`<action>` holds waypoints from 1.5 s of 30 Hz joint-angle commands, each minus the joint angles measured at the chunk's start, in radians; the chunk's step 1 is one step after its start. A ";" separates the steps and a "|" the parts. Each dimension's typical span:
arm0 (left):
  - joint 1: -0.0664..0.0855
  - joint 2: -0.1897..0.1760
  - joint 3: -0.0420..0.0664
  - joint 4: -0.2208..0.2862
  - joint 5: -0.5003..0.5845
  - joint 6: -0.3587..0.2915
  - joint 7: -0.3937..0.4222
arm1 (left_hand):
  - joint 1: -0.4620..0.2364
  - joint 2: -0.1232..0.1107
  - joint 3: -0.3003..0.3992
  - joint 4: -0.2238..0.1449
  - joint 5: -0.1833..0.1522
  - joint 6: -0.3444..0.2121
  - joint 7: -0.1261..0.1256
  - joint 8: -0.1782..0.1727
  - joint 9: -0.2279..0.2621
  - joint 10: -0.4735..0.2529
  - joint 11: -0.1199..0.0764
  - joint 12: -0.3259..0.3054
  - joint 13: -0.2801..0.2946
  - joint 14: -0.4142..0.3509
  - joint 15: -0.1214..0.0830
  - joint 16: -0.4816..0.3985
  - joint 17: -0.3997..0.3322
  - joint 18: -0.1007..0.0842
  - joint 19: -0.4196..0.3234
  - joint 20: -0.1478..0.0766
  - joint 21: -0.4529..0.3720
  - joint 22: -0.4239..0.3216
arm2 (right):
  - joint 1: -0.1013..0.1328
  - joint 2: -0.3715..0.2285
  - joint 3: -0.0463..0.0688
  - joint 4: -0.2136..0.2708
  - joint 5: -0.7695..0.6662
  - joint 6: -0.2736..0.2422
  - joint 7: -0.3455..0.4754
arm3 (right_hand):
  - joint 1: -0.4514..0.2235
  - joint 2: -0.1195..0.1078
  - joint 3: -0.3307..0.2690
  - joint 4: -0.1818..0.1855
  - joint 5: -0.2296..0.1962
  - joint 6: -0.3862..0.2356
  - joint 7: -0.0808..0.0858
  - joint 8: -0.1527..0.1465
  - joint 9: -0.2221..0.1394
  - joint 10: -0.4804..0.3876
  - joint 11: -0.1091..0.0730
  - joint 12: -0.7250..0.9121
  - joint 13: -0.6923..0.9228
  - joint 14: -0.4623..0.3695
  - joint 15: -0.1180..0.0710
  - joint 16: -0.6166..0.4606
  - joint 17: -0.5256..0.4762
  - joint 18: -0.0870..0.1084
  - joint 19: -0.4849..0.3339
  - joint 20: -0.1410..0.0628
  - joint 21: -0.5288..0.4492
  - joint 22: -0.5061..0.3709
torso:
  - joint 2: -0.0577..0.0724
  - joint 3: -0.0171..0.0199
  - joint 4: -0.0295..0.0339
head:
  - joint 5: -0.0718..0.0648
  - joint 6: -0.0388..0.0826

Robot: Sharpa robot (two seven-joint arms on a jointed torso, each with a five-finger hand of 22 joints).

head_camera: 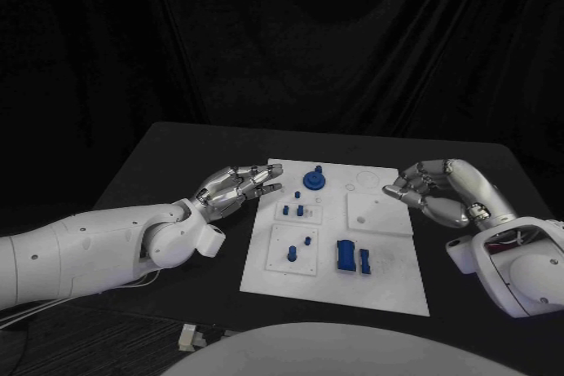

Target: Assemble the parts on the task board

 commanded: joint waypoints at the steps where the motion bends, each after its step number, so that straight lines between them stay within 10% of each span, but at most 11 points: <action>1: 0.009 0.004 0.002 0.017 0.002 -0.085 0.138 | -0.033 0.006 -0.012 0.004 -0.008 0.004 -0.008 0.001 -0.001 -0.002 -0.011 -0.007 -0.001 -0.021 -0.020 -0.023 -0.006 0.016 -0.011 -0.022 -0.004 -0.016 | 0.010 0.011 -0.001 -0.033 0.471 -0.066 0.385 | -0.115 -0.061 -0.064 0.020 0.018 -0.162 0.088 -0.168 -0.112 -0.322 0.168 -0.350 -0.240 -0.327 0.175 -0.377 -0.187 -0.075 -0.229 0.118 -0.287 -0.207 | -0.001 -0.0008 0.0006 | -0.002 0.000; 4: 0.012 0.010 0.002 0.020 0.002 -0.103 0.158 | -0.085 0.013 -0.035 0.005 -0.051 -0.054 -0.031 -0.029 -0.007 -0.042 -0.040 -0.056 -0.005 -0.060 -0.054 -0.066 -0.015 0.016 -0.042 -0.056 -0.022 -0.057 | 0.012 0.021 -0.001 -0.062 0.600 0.008 0.485 | -0.180 -0.172 -0.101 0.042 -0.031 -0.292 0.058 -0.268 -0.174 -0.546 0.092 -0.484 -0.334 -0.670 0.154 -0.559 -0.302 -0.105 -0.633 0.159 -0.426 -0.492 | -0.004 -0.0005 0.0011 | 0.000 0.000; 8: 0.014 0.014 0.002 0.019 0.002 -0.116 0.170 | -0.120 0.008 -0.055 0.004 -0.097 -0.224 -0.104 -0.099 -0.022 -0.083 -0.075 -0.107 -0.011 -0.079 -0.086 -0.100 -0.025 0.016 -0.063 -0.086 -0.034 -0.092 | 0.003 0.029 -0.001 -0.086 0.679 0.070 0.555 | -0.241 -0.164 -0.092 0.043 -0.080 -0.482 -0.122 -0.398 -0.301 -0.845 -0.011 -0.529 -0.500 -1.012 0.095 -0.641 -0.416 -0.097 -1.033 0.160 -0.455 -0.990 | -0.007 0.0006 0.0009 | 0.004 0.000; 16: 0.015 0.016 0.001 0.015 0.002 -0.125 0.177 | -0.115 0.010 -0.053 0.002 -0.077 -0.231 -0.104 -0.108 -0.022 -0.089 -0.080 -0.114 -0.012 -0.079 -0.079 -0.100 -0.025 0.015 -0.064 -0.081 -0.034 -0.094 | -0.007 0.041 -0.001 -0.107 0.727 0.122 0.595 | -0.229 -0.165 -0.091 0.043 -0.073 -0.488 -0.133 -0.419 -0.330 -0.911 0.002 -0.512 -0.541 -1.044 0.084 -0.643 -0.429 -0.082 -1.041 0.148 -0.457 -1.016 | 0.002 0.0007 0.0011 | -0.004 0.000; 17: 0.012 0.013 0.000 0.015 0.000 -0.100 0.022 | -0.548 -0.052 0.033 -0.084 -0.203 -0.354 -0.162 -0.149 -0.063 -0.177 -0.148 -0.173 -0.045 -0.079 -0.161 -0.100 -0.025 -0.049 -0.079 -0.140 -0.046 -0.144 | -0.003 0.039 -0.001 -0.104 0.645 0.066 0.518 | -0.542 -0.108 -0.029 -0.050 -0.120 -0.612 -0.076 -0.454 -0.371 -0.968 -0.024 -0.594 -0.617 -1.066 0.019 -0.669 -0.460 -0.165 -1.052 0.083 -0.465 -1.095 | -0.003 0.0010 0.0015 | -0.001 0.000; 22: 0.011 0.017 0.008 0.017 0.003 -0.131 0.017 | -0.706 -0.075 0.064 -0.115 -0.240 -0.402 -0.162 -0.149 -0.063 -0.177 -0.148 -0.198 -0.045 -0.079 -0.161 -0.100 -0.025 -0.049 -0.079 -0.159 -0.046 -0.144 | -0.009 0.063 0.012 -0.122 0.676 0.067 0.518 | -0.980 0.021 0.116 -0.178 -0.220 -0.784 -0.076 -0.549 -0.474 -1.120 -0.024 -0.594 -0.730 -1.140 0.019 -0.669 -0.460 -0.165 -1.052 -0.079 -0.465 -1.095 | -0.004 0.0011 -0.0015 | -0.006 0.015; 30: 0.011 0.042 0.051 0.029 0.018 -0.298 -0.014 | -0.942 -0.109 0.111 -0.162 -0.307 -0.470 -0.162 -0.149 -0.063 -0.177 -0.148 -0.233 -0.045 -0.079 -0.161 -0.100 -0.025 -0.077 -0.079 -0.188 -0.046 -0.144 | -0.037 0.189 0.083 -0.219 0.843 0.068 0.518 | -1.260 0.021 0.116 -0.259 -0.220 -0.893 -0.076 -0.549 -0.474 -1.120 -0.024 -0.594 -0.801 -1.140 0.019 -0.669 -0.460 -0.165 -1.052 -0.079 -0.465 -1.095 | -0.009 0.0020 -0.0182 | -0.036 0.099; 37: 0.011 0.077 0.111 0.045 0.040 -0.530 -0.057 | -1.104 -0.200 0.143 -0.194 -0.353 -0.516 -0.162 -0.149 -0.063 -0.177 -0.148 -0.321 -0.045 -0.079 -0.161 -0.100 -0.025 -0.088 -0.079 -0.274 -0.046 -0.144 | -0.071 0.336 0.166 -0.333 1.038 0.071 0.518 | -1.260 0.021 0.116 -0.259 -0.220 -0.893 -0.076 -0.549 -0.474 -1.120 -0.024 -0.594 -0.801 -1.140 0.019 -0.669 -0.460 -0.165 -1.052 -0.079 -0.465 -1.095 | -0.016 0.0031 -0.0396 | -0.075 0.206; 39: 0.011 0.086 0.127 0.049 0.045 -0.592 -0.068 | -1.139 -0.200 0.149 -0.200 -0.362 -0.526 -0.162 -0.149 -0.063 -0.177 -0.148 -0.321 -0.045 -0.079 -0.161 -0.100 -0.025 -0.092 -0.079 -0.274 -0.046 -0.144 | -0.076 0.362 0.181 -0.353 1.072 0.071 0.518 | -1.260 0.021 0.116 -0.259 -0.220 -0.893 -0.076 -0.549 -0.474 -1.120 -0.024 -0.594 -0.801 -1.140 0.019 -0.669 -0.460 -0.165 -1.052 -0.079 -0.465 -1.095 | -0.017 0.0033 -0.0437 | -0.083 0.227; 40: 0.011 0.091 0.135 0.051 0.048 -0.624 -0.074 | -1.155 -0.200 0.153 -0.204 -0.367 -0.531 -0.162 -0.149 -0.063 -0.177 -0.148 -0.321 -0.045 -0.079 -0.161 -0.100 -0.025 -0.163 -0.079 -0.274 -0.046 -0.144 | -0.079 0.373 0.187 -0.361 1.086 0.071 0.518 | -1.260 0.021 0.116 -0.259 -0.220 -0.893 -0.076 -0.549 -0.474 -1.120 -0.024 -0.594 -0.801 -1.140 0.019 -0.669 -0.460 -0.165 -1.052 -0.079 -0.465 -1.095 | -0.018 0.0034 -0.0455 | -0.086 0.236; 45: 0.010 0.114 0.173 0.062 0.062 -0.774 -0.102 | -1.226 -0.200 0.229 -0.289 -0.387 -0.552 -0.162 -0.149 -0.063 -0.177 -0.148 -0.321 -0.045 -0.079 -0.161 -0.100 -0.025 -0.163 -0.079 -0.274 -0.046 -0.144 | -0.086 0.405 0.205 -0.386 1.129 0.072 0.519 | -1.260 0.021 0.116 -0.259 -0.220 -0.893 -0.076 -0.549 -0.474 -1.120 -0.024 -0.594 -0.801 -1.140 0.019 -0.669 -0.460 -0.165 -1.052 -0.079 -0.465 -1.095 | -0.020 0.0038 -0.0517 | -0.097 0.267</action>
